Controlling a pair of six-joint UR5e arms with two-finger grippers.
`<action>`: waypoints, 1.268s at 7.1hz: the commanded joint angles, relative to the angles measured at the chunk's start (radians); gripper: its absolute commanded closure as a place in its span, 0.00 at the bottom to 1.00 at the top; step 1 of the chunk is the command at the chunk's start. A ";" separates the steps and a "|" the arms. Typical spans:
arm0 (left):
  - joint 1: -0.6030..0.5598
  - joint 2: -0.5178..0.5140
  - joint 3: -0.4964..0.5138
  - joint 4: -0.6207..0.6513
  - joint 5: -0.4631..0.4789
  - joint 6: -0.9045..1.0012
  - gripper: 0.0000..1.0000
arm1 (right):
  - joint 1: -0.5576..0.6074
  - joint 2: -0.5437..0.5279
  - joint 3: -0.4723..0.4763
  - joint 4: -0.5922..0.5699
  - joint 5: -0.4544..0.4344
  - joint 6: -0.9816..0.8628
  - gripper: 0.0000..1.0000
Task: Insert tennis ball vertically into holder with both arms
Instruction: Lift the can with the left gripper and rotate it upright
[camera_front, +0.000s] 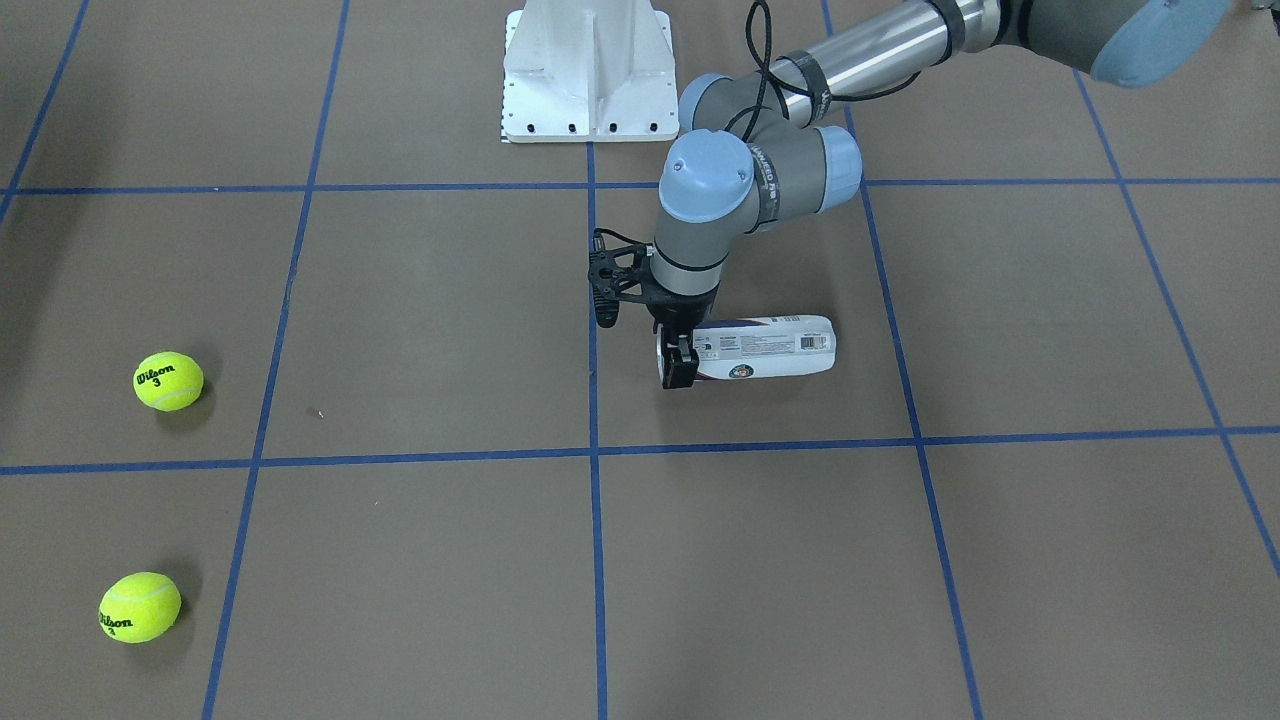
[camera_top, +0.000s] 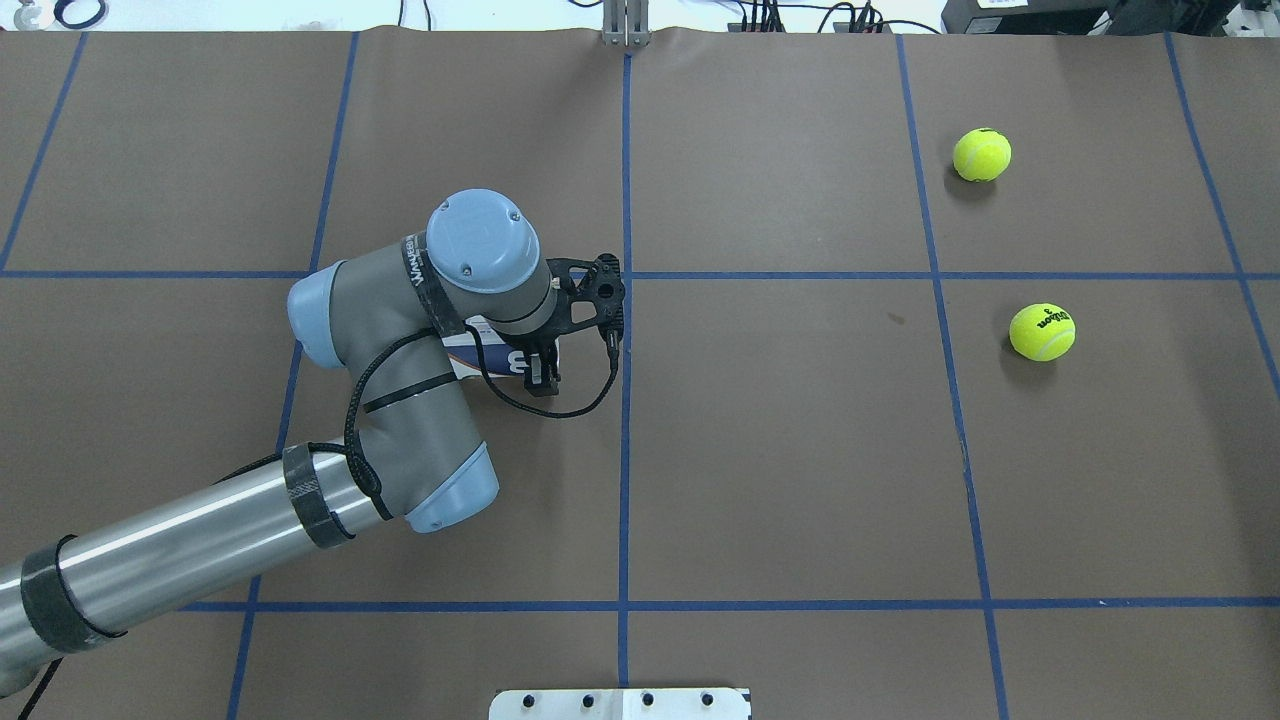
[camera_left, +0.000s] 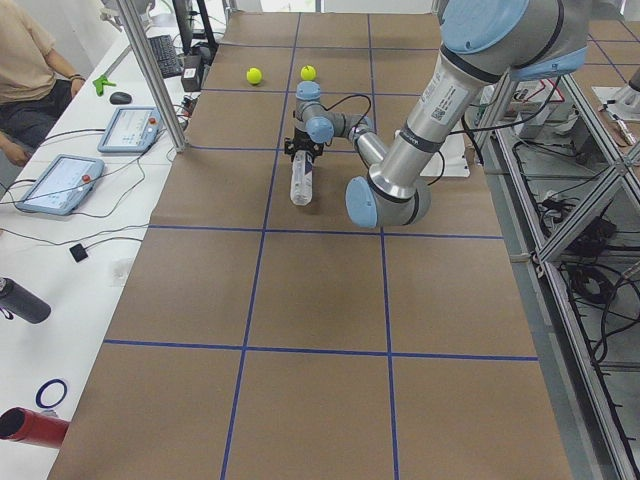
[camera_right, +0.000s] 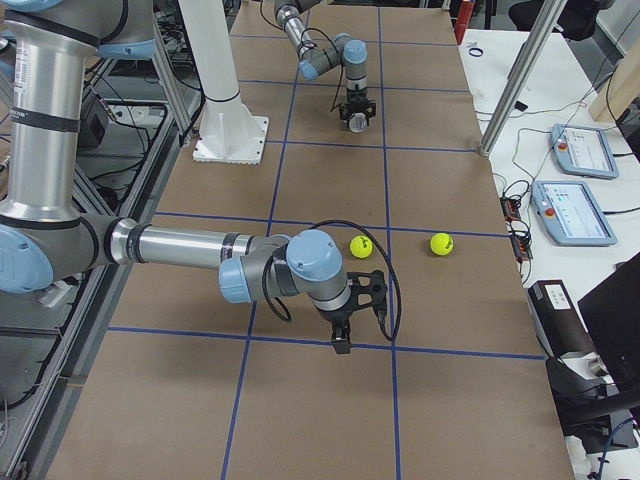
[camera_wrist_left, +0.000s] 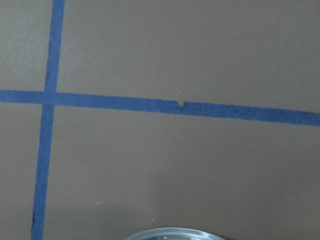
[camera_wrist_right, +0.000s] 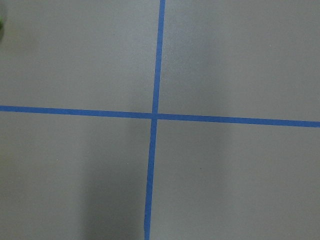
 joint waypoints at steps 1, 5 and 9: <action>-0.005 -0.007 -0.014 0.000 0.000 0.004 0.27 | 0.000 0.001 0.003 -0.001 0.002 0.001 0.00; -0.049 -0.016 -0.176 0.002 -0.012 -0.006 0.27 | 0.000 0.000 0.003 0.000 0.000 0.001 0.00; -0.061 -0.016 -0.247 -0.299 -0.106 -0.228 0.27 | 0.000 0.001 0.003 0.000 0.002 0.001 0.00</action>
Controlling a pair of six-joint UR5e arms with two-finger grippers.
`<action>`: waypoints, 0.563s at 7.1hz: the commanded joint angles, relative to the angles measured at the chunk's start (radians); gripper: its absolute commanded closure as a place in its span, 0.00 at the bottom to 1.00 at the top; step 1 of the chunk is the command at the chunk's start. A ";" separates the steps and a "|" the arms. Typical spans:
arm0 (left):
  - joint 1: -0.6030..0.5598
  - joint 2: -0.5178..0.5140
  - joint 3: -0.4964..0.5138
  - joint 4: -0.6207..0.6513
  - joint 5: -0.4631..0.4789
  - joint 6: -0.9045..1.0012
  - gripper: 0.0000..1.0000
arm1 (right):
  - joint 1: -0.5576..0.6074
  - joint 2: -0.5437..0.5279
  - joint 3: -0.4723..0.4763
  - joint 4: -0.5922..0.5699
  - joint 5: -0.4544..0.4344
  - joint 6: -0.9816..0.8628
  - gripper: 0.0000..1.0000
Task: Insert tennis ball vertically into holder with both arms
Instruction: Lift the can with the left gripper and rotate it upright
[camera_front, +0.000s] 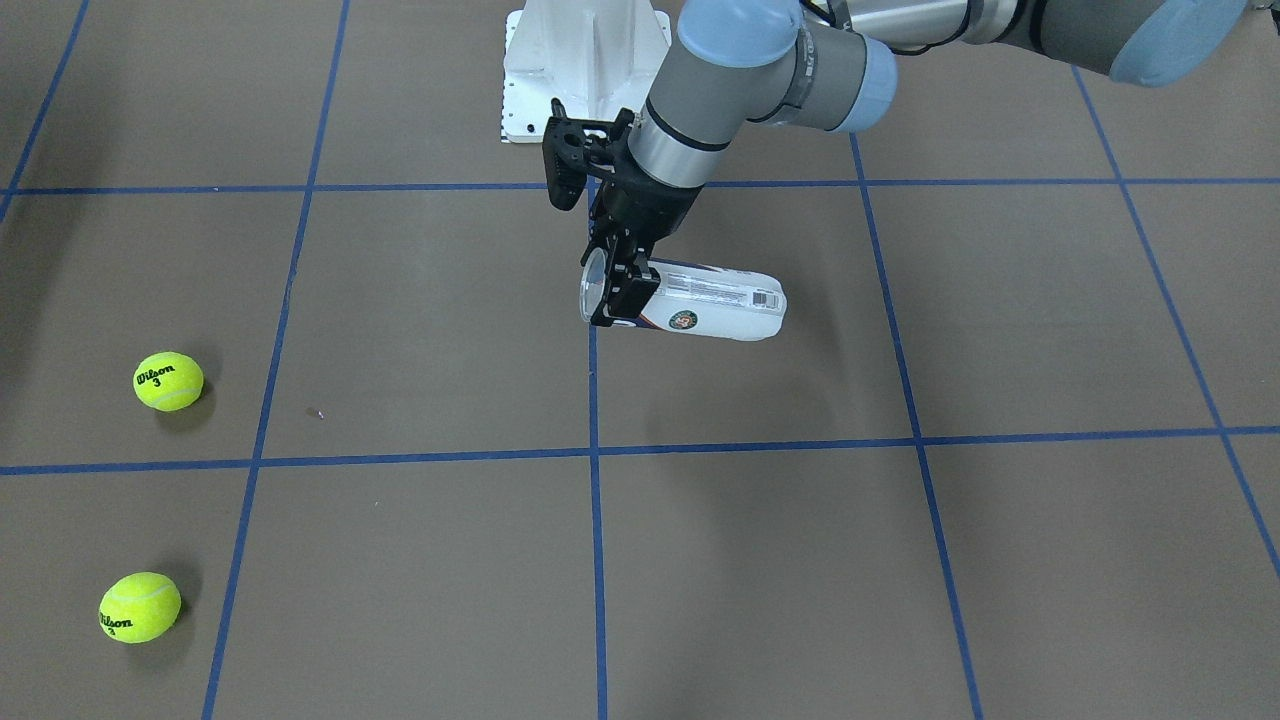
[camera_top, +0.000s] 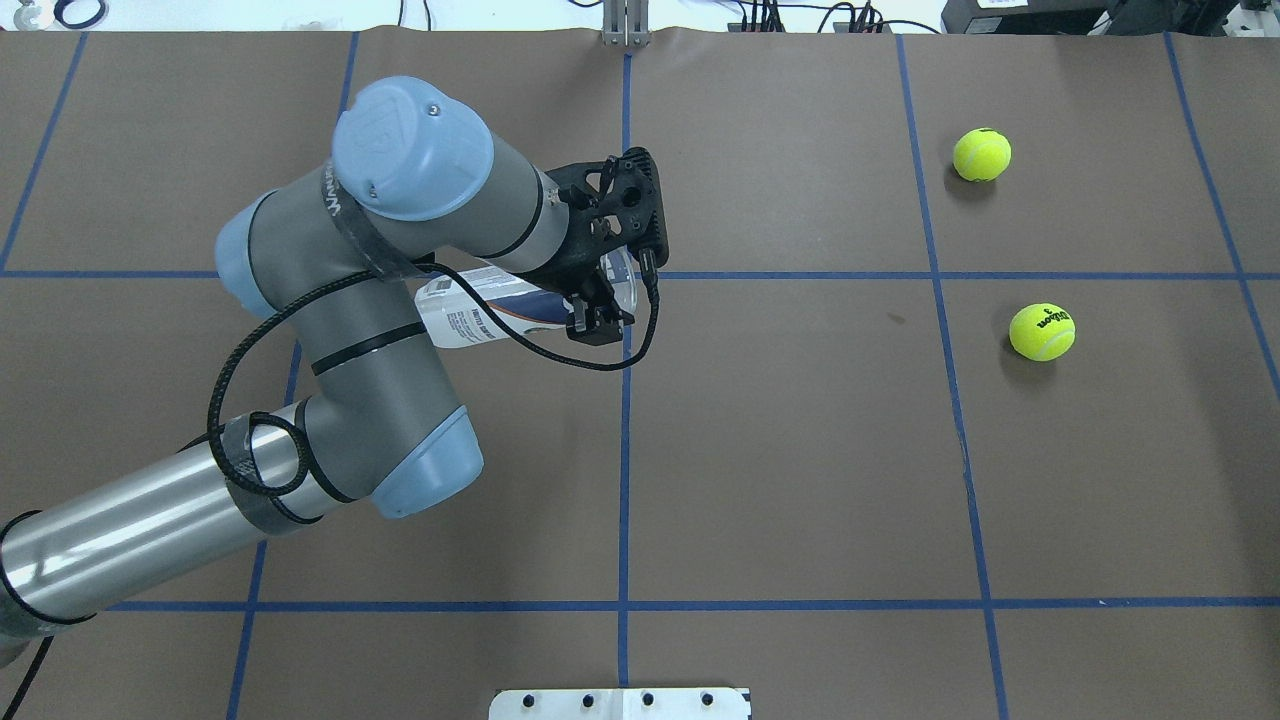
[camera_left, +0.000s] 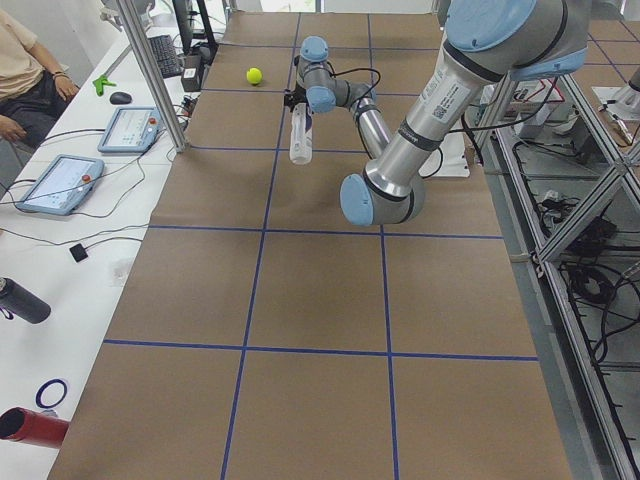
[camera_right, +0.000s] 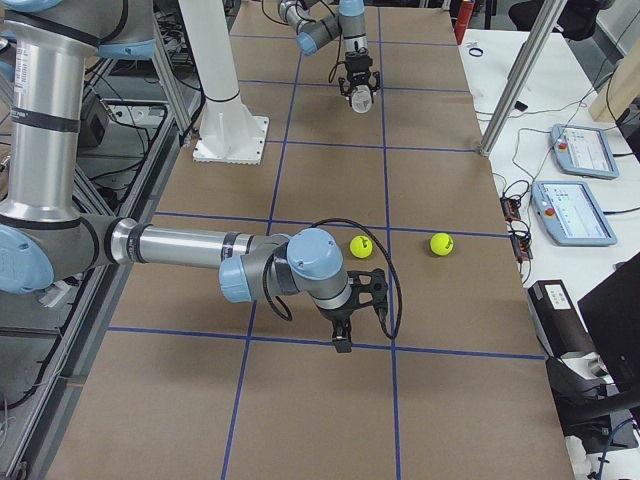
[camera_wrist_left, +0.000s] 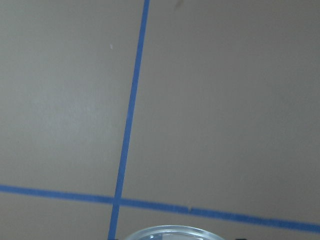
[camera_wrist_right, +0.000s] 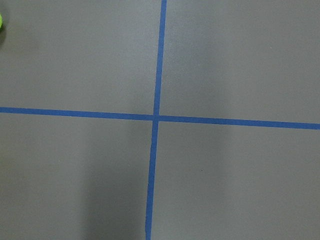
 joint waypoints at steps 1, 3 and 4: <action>0.000 0.007 -0.002 -0.269 -0.047 -0.128 0.27 | 0.000 0.000 0.002 0.000 0.000 0.000 0.00; 0.006 0.009 0.115 -0.622 -0.055 -0.210 0.27 | 0.000 0.000 0.002 0.000 -0.001 0.000 0.00; 0.007 0.006 0.233 -0.858 -0.055 -0.236 0.27 | 0.000 0.000 0.002 0.000 -0.001 0.000 0.00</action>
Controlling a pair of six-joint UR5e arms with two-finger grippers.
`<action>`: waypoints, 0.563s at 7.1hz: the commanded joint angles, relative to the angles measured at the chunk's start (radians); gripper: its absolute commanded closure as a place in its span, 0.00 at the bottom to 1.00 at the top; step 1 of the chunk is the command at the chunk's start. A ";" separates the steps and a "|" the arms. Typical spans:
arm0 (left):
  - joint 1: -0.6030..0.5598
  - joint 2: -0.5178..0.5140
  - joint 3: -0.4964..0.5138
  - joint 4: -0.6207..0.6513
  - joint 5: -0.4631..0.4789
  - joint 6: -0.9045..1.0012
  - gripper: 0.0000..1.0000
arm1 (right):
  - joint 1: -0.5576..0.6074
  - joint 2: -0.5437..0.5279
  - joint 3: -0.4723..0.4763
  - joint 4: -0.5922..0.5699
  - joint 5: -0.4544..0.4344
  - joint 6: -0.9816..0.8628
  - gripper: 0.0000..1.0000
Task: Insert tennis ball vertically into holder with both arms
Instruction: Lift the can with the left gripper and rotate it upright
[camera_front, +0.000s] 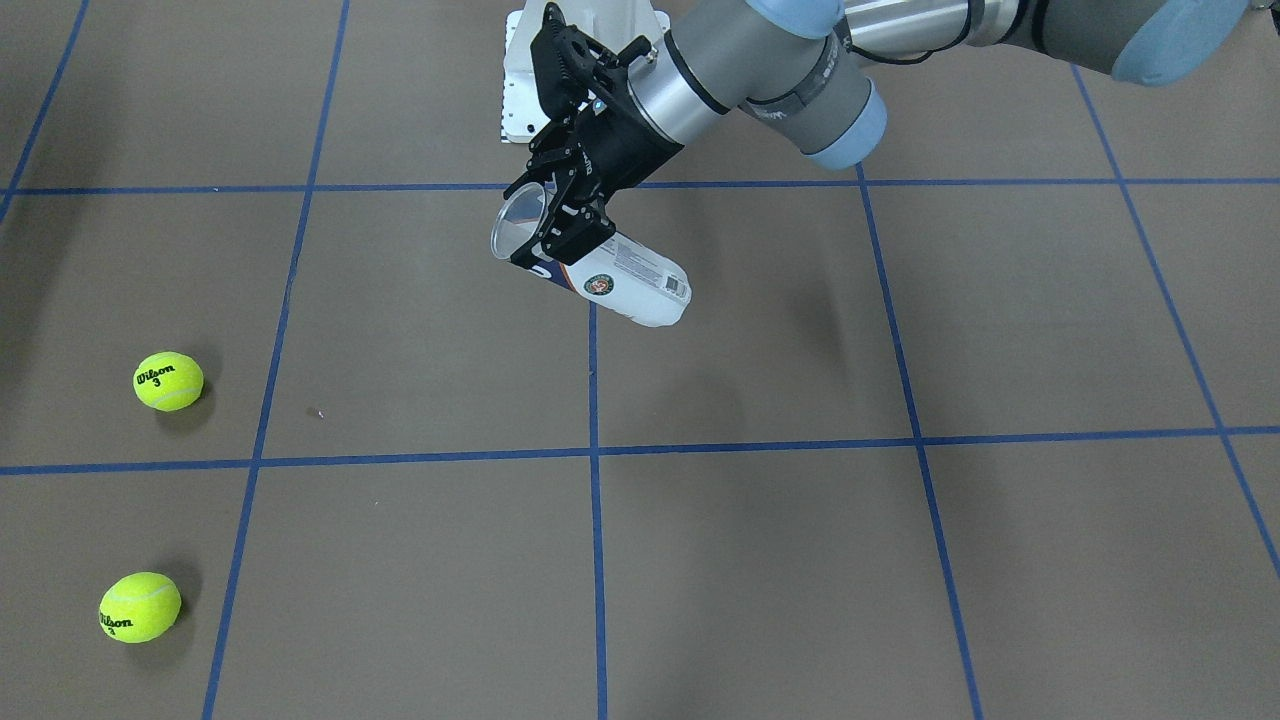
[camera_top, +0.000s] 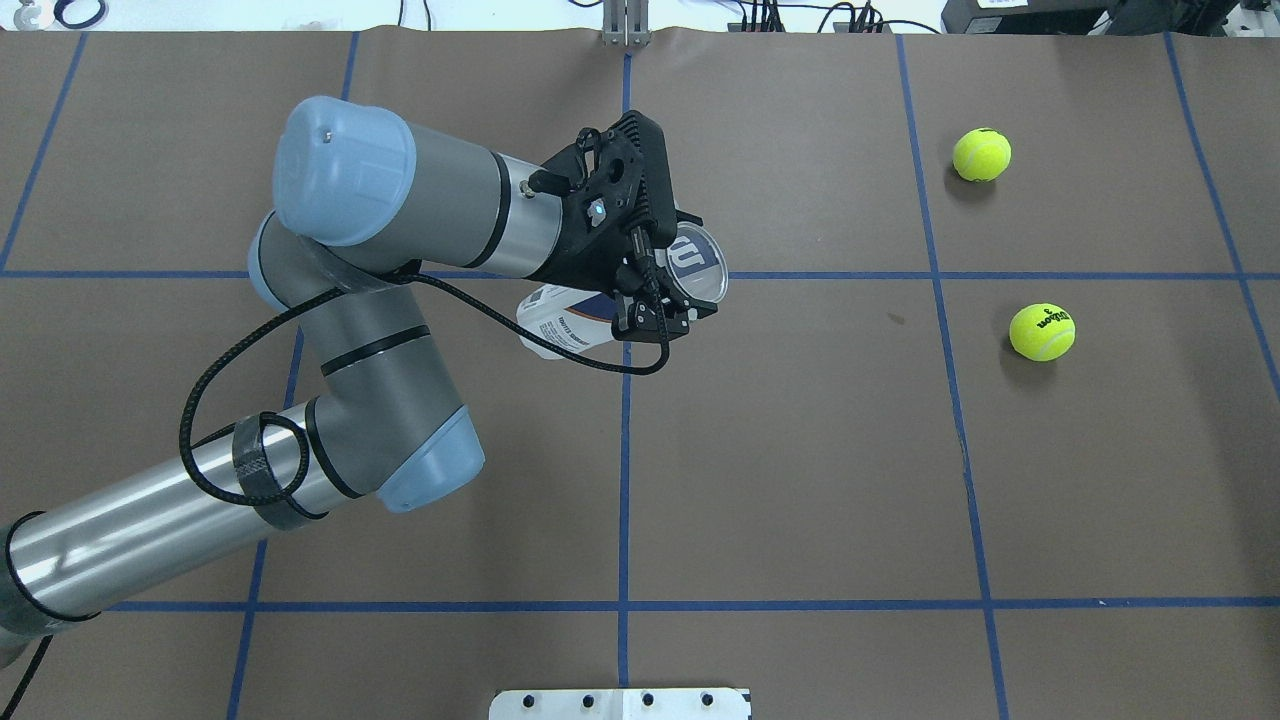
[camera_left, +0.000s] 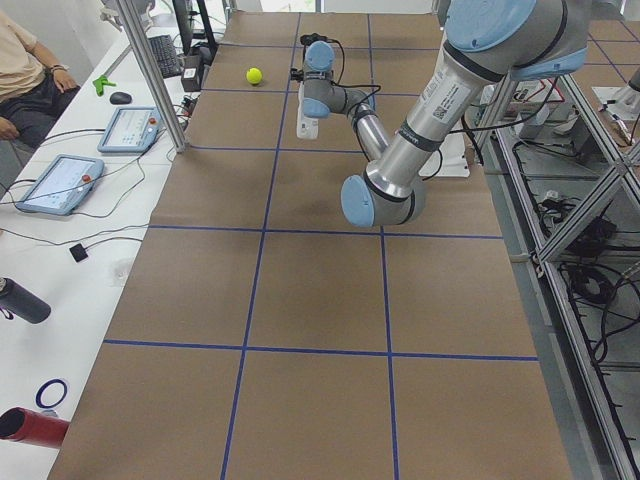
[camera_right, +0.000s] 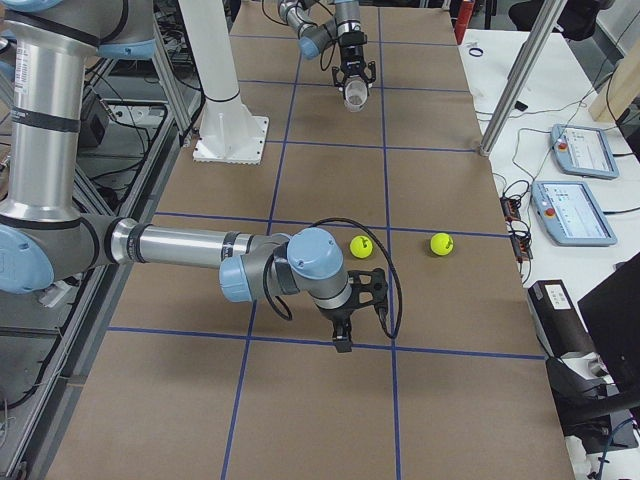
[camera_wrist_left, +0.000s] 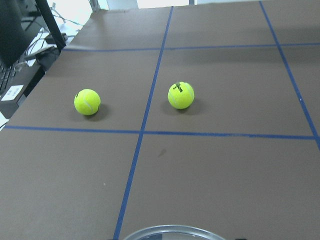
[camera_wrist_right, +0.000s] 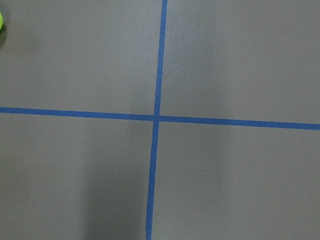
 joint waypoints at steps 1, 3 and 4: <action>0.004 -0.012 0.193 -0.441 -0.001 -0.076 0.28 | 0.000 0.000 0.002 0.002 0.000 0.000 0.00; 0.004 -0.016 0.224 -0.616 0.002 -0.144 0.28 | 0.000 0.000 0.005 0.002 0.000 -0.003 0.00; 0.009 -0.020 0.320 -0.757 0.004 -0.156 0.28 | 0.000 0.000 0.005 0.002 0.007 -0.006 0.00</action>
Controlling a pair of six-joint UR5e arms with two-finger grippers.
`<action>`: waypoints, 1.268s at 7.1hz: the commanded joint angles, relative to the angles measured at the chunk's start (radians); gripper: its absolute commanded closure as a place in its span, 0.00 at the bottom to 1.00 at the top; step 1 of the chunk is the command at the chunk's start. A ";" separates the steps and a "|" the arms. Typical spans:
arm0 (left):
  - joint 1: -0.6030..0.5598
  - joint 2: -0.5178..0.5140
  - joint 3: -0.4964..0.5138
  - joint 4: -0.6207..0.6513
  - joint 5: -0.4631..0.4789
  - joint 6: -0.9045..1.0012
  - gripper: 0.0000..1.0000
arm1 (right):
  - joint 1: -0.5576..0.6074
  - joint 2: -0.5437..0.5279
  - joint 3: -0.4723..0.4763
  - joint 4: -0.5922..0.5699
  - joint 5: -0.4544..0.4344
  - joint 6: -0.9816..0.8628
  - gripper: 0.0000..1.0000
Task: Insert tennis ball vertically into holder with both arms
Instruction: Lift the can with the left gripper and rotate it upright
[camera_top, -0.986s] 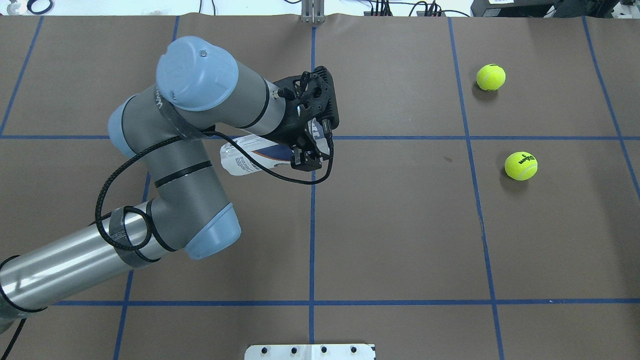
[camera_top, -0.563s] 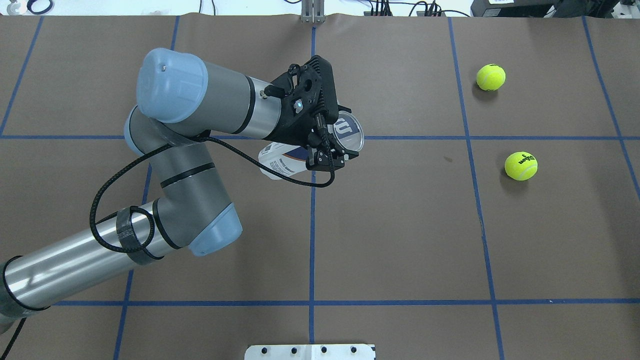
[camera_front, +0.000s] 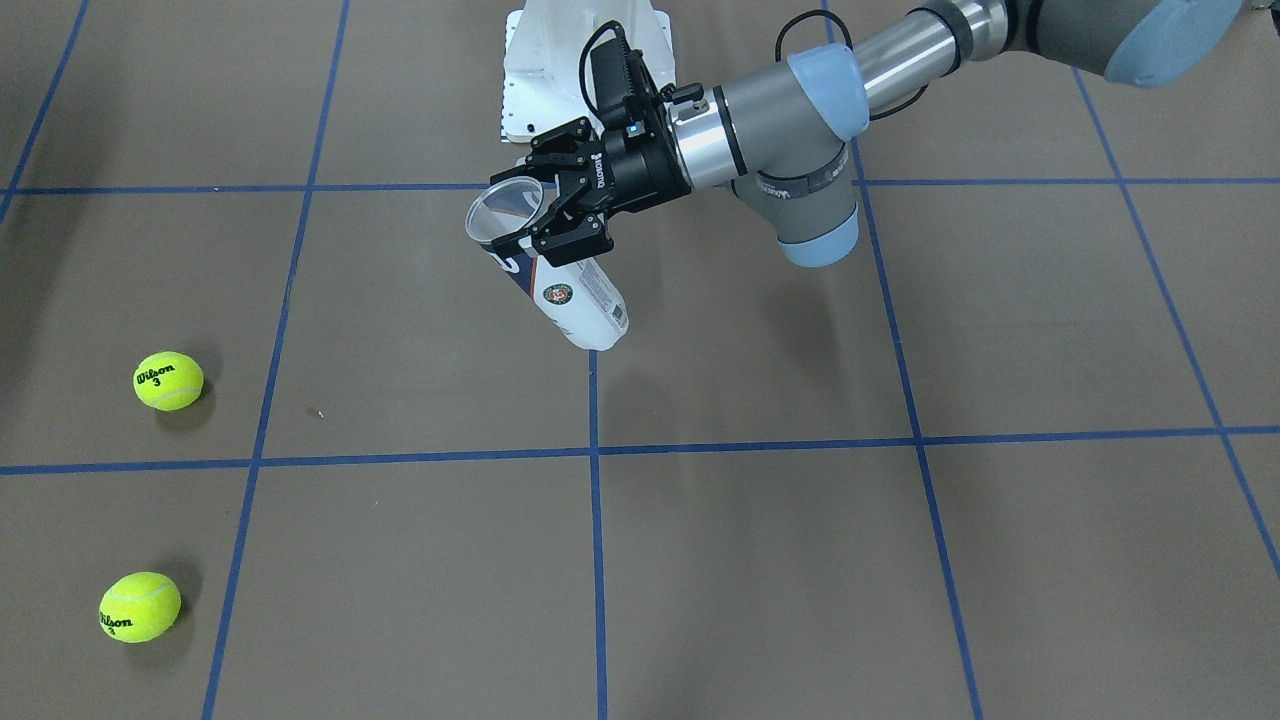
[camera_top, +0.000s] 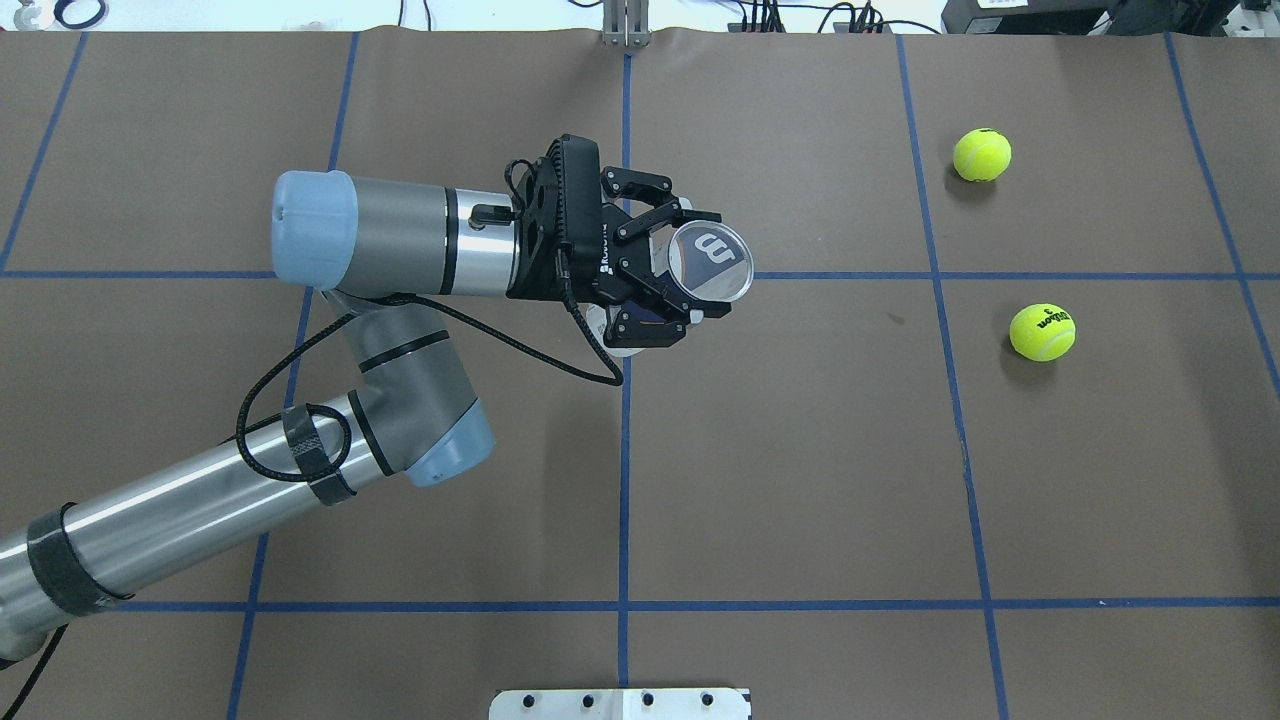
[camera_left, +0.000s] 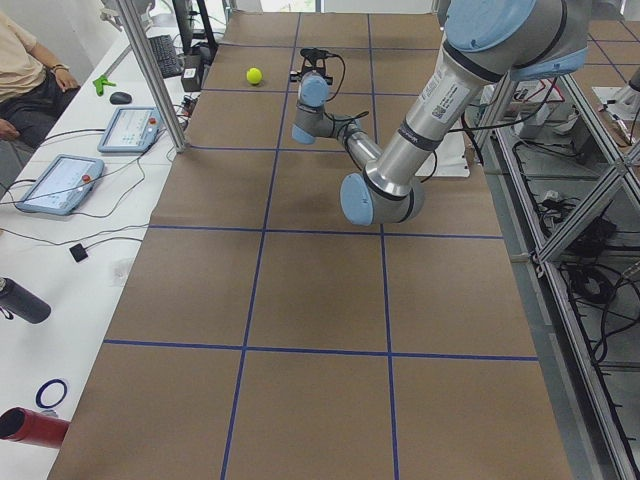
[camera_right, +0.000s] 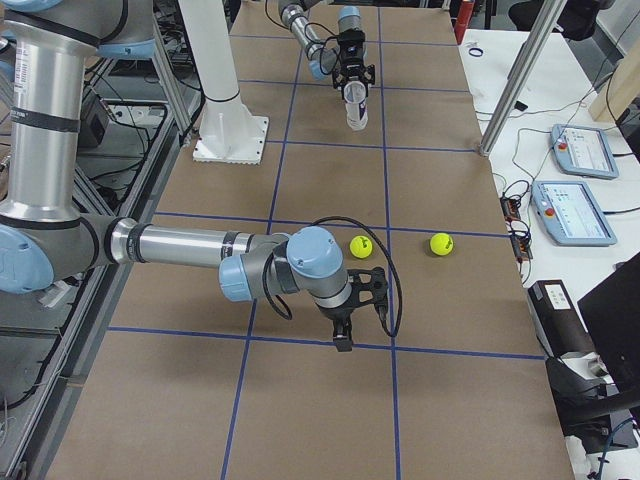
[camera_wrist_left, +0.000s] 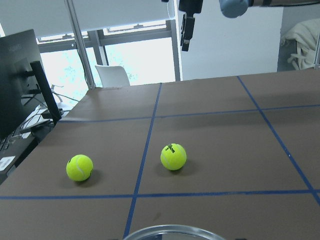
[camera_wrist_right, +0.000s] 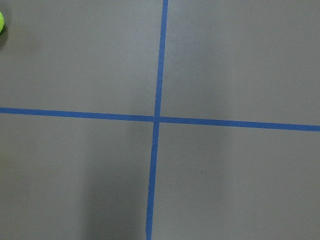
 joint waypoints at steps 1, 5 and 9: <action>0.017 -0.022 0.136 -0.239 0.003 -0.113 0.28 | 0.000 0.000 0.001 0.000 0.020 -0.003 0.00; 0.094 -0.021 0.196 -0.394 0.225 -0.327 0.28 | 0.002 -0.015 -0.002 0.075 0.083 -0.005 0.00; 0.114 -0.015 0.279 -0.508 0.324 -0.320 0.25 | 0.000 -0.003 0.002 0.126 0.144 0.012 0.00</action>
